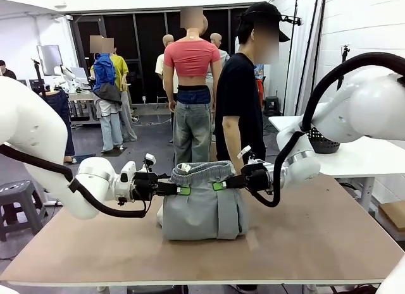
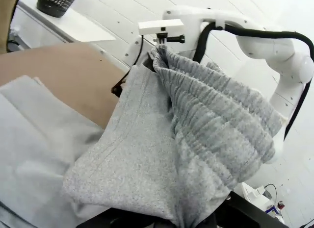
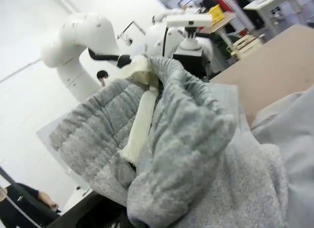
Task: Fold the training pants.
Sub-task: Fold the Training pants in half.
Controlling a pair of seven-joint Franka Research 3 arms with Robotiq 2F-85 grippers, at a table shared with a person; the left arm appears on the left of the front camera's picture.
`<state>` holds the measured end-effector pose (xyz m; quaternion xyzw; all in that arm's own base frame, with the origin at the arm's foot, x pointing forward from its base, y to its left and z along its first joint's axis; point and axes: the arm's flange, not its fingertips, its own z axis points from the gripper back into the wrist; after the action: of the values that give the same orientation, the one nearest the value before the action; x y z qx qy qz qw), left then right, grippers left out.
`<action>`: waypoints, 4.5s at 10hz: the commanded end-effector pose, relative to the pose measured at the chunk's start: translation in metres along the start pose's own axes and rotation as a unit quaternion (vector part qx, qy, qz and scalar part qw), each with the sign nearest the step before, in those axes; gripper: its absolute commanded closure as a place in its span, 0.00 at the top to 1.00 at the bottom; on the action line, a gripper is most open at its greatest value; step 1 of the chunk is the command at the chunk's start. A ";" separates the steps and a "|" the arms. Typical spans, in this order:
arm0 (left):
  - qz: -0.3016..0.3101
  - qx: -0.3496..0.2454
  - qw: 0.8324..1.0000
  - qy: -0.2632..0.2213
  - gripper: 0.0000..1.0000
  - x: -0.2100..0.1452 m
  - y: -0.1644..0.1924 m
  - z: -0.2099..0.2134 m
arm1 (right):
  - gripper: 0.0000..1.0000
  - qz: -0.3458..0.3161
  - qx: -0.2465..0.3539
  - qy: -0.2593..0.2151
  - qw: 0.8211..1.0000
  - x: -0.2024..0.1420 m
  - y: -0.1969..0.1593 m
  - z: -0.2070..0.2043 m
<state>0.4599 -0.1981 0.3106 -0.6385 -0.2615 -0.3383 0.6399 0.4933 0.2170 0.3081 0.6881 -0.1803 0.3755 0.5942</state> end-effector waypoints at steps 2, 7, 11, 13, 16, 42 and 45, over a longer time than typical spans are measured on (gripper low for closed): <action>0.028 0.013 0.999 -0.015 0.00 0.016 0.050 0.021 | 0.00 -0.022 -0.040 -0.019 0.999 0.026 -0.037 0.018; 0.011 0.020 1.000 -0.018 0.00 0.019 0.068 0.017 | 0.00 -0.014 -0.042 -0.008 0.999 0.027 -0.052 0.011; -0.003 0.032 0.999 -0.015 0.00 0.027 0.067 0.018 | 0.00 -0.018 -0.050 -0.008 0.999 0.039 -0.065 0.007; 0.001 0.051 0.999 -0.009 0.00 0.046 0.079 0.024 | 0.00 -0.011 -0.073 -0.011 0.997 0.055 -0.075 0.007; 0.031 0.062 0.998 0.000 0.00 0.063 0.103 0.027 | 0.00 -0.019 -0.099 -0.035 0.994 0.069 -0.096 0.017; 0.229 0.210 0.950 -0.019 1.00 0.034 0.109 0.096 | 1.00 -0.174 -0.324 -0.028 0.930 0.062 -0.125 0.090; 0.187 0.233 0.954 -0.040 1.00 0.042 0.067 0.116 | 1.00 -0.113 -0.373 -0.046 0.920 0.077 -0.079 0.110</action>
<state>0.5658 -0.0890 0.3009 -0.5323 -0.2143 -0.1080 0.8118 0.6523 0.1477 0.3016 0.4660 -0.2311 0.1750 0.8360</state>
